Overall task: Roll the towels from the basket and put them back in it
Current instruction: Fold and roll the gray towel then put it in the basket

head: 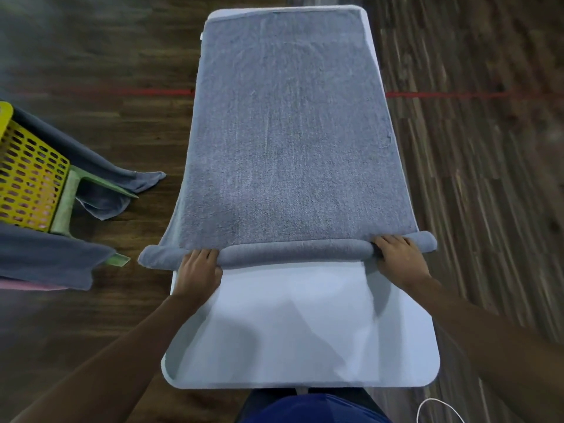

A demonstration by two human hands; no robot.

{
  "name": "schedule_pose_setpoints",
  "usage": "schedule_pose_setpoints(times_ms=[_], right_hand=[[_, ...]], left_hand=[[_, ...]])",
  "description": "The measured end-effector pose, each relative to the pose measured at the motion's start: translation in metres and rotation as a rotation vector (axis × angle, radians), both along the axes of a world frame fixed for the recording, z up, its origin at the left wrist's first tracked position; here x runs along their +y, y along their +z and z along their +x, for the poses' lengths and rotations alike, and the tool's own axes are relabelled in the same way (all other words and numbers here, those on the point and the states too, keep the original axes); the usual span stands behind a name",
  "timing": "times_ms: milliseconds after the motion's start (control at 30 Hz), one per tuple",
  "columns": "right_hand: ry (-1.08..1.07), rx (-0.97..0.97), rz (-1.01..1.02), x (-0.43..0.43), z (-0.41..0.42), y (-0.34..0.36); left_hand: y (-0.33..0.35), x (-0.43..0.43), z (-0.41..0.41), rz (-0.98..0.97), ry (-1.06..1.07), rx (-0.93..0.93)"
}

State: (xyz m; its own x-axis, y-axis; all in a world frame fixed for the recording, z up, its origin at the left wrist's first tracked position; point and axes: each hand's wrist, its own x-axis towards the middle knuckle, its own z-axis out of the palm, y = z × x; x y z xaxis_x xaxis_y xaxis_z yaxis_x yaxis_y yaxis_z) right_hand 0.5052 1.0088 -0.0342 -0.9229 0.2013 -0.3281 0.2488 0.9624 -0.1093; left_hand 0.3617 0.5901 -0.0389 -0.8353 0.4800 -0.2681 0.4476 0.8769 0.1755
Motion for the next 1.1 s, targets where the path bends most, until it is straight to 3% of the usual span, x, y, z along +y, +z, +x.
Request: schedule_pose_setpoints(times_ms=[200,367,500,667,733,867,1100], right_hand=[[-0.086,-0.144,-0.067,0.007,-0.010,0.011],[-0.084,0.095,0.056,0.013,-0.011,-0.006],[0.032,0.216,0.036,0.007,-0.012,-0.005],[0.032,0.070,0.027,-0.004,0.002,-0.007],[0.001,0.093,0.041,-0.004,0.001,-0.008],[-0.030,0.125,0.035,0.000,-0.006,-0.005],[-0.116,-0.077,-0.021,-0.003,0.001,0.011]], left_hand=[[0.005,-0.002,-0.010,0.048,0.085,-0.198],[-0.008,-0.004,0.002,0.022,0.027,0.125],[-0.012,-0.001,0.007,0.117,0.069,0.219],[-0.017,-0.006,0.026,0.082,-0.016,0.179],[-0.020,-0.010,0.026,0.037,-0.047,0.175],[-0.013,-0.006,0.013,0.072,0.029,0.114],[0.003,0.002,-0.001,0.101,0.062,-0.009]])
